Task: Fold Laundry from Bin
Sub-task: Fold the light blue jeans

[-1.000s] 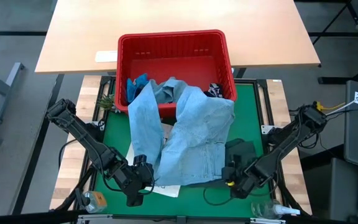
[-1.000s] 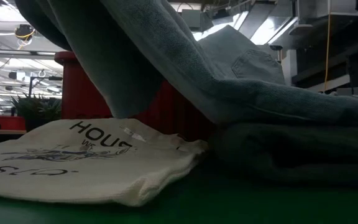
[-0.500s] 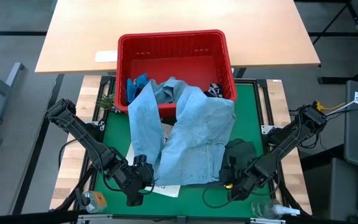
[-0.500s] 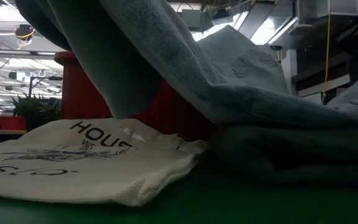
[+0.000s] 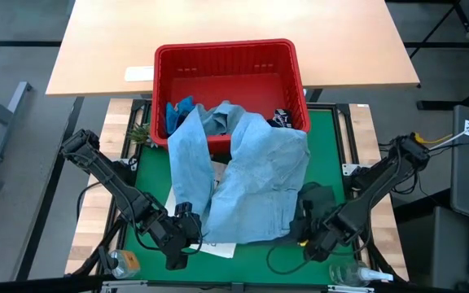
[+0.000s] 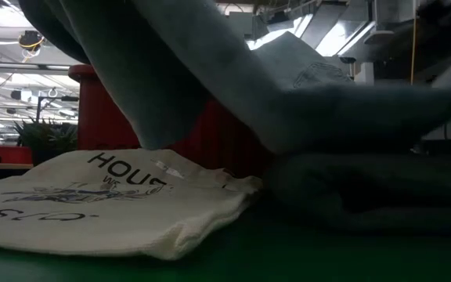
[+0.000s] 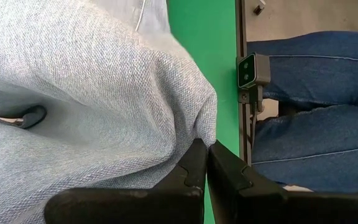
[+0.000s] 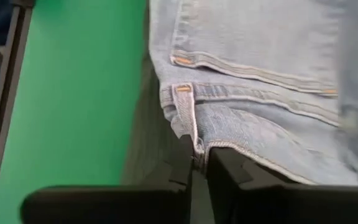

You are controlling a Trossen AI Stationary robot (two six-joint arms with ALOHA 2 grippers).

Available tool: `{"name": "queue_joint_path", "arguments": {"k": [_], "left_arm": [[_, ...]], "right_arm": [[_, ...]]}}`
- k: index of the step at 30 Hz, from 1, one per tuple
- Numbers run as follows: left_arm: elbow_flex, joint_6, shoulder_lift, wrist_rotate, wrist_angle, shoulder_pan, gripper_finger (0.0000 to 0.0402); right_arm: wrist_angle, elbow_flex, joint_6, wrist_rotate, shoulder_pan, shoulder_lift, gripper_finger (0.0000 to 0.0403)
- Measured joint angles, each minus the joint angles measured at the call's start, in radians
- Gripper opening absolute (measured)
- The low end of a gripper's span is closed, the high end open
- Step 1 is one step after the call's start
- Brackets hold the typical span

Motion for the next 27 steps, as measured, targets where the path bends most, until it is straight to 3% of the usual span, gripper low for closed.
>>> {"name": "queue_joint_path", "arguments": {"k": [5, 9, 14, 22, 27], "left_arm": [[0.000, 0.000, 0.000, -0.001, 0.001, 0.000, 0.0000], [0.000, -0.001, 0.000, -0.001, 0.015, 0.000, 0.0000], [0.000, -0.002, 0.000, -0.003, 0.068, 0.000, 0.0000], [0.000, -0.003, 0.038, -0.021, 0.196, -0.003, 0.0000], [0.000, -0.006, 0.099, -0.006, 0.249, -0.012, 0.0000]], "right_arm": [[-0.243, 0.179, -0.008, -0.056, 0.018, -0.001, 0.0018], [-0.389, 0.311, 0.000, -0.045, 0.053, -0.001, 0.0030], [-0.538, 0.432, 0.059, -0.006, 0.118, -0.003, 0.0013], [-0.569, 0.422, 0.273, -0.102, 0.267, 0.000, 0.0031], [-0.563, 0.385, 0.439, -0.153, 0.349, 0.025, 0.0018]]}}
